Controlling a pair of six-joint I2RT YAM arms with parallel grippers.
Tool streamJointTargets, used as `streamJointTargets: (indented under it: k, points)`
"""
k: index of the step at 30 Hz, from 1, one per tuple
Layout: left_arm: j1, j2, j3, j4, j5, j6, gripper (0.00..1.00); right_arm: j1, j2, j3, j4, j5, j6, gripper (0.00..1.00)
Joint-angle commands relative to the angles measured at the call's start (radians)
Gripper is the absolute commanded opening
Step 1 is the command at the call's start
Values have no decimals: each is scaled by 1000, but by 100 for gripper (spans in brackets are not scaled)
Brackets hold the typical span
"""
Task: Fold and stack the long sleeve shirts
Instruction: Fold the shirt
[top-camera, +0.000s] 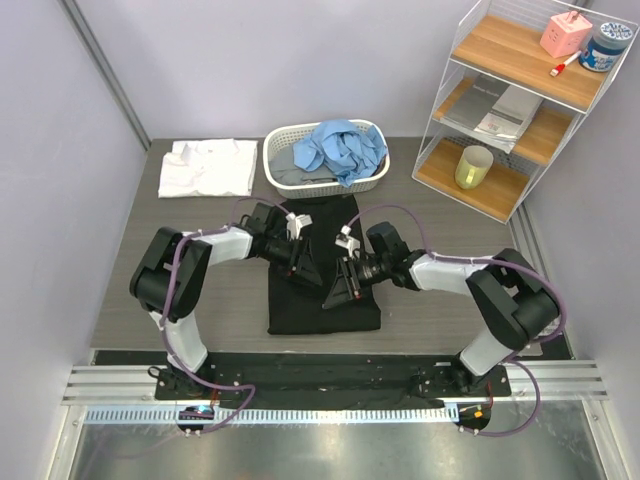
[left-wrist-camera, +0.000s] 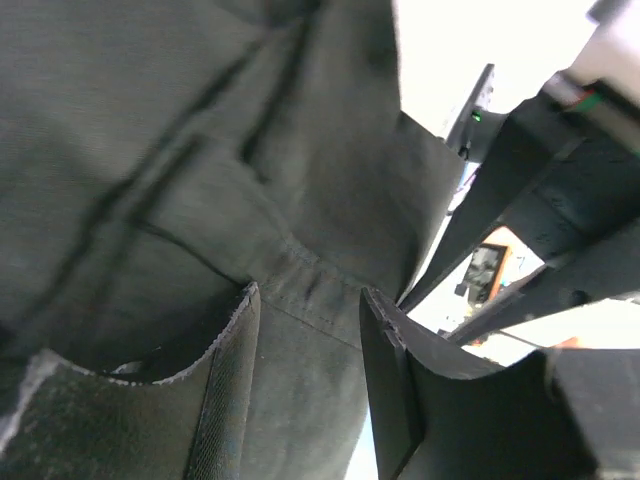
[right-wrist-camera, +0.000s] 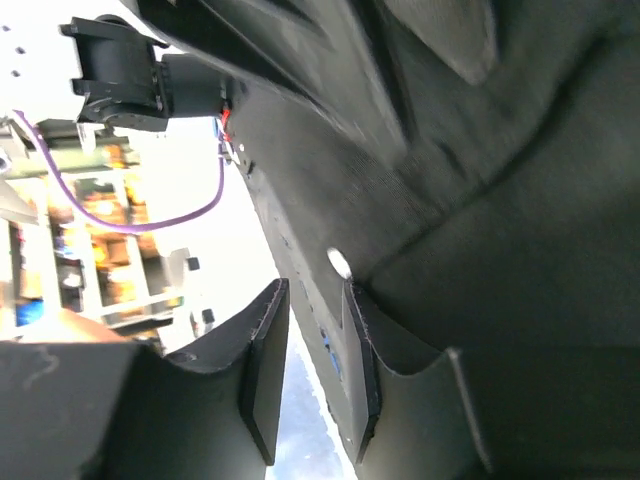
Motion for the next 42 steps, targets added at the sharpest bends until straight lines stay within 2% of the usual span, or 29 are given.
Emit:
streamJointTargets:
  k: [1,8,11,14,16,18,20,23,27,31,35,37,39,42]
  points:
    - [6,47,-10,76,0,-33,46,5,41,-73,138,-56,111,34]
    - [16,101,-6,81,-33,-44,45,16,105,-159,179,-17,89,34]
    - [21,109,-14,81,-29,-36,45,17,168,-130,132,-51,19,34]
    - [22,58,-17,73,19,-21,49,29,78,-103,61,-111,-29,36]
    - [22,2,-26,73,77,-1,54,30,-73,-87,29,-129,-27,41]
    - [27,-123,-35,53,94,41,58,28,-205,-57,-85,-123,-78,43]
    - [36,-245,-47,1,114,57,60,22,-261,6,-190,-96,-157,45]
    - [59,-342,-115,16,121,-39,63,-32,-304,14,-236,-51,-142,49]
    - [58,-445,-250,172,114,-246,69,-49,-227,-7,-169,-7,-136,54]
    - [58,-430,-388,333,114,-499,67,-44,-117,-32,-19,-14,-24,43]
    - [56,-439,-471,394,69,-620,61,-38,-33,-60,47,-20,40,40]
    - [56,-453,-517,342,7,-629,58,-36,-19,-101,92,-14,74,40]
    - [62,-457,-559,224,-52,-606,54,-36,9,-130,119,-2,91,40]
    - [67,-451,-555,78,-193,-527,53,-39,59,-135,83,15,74,40]
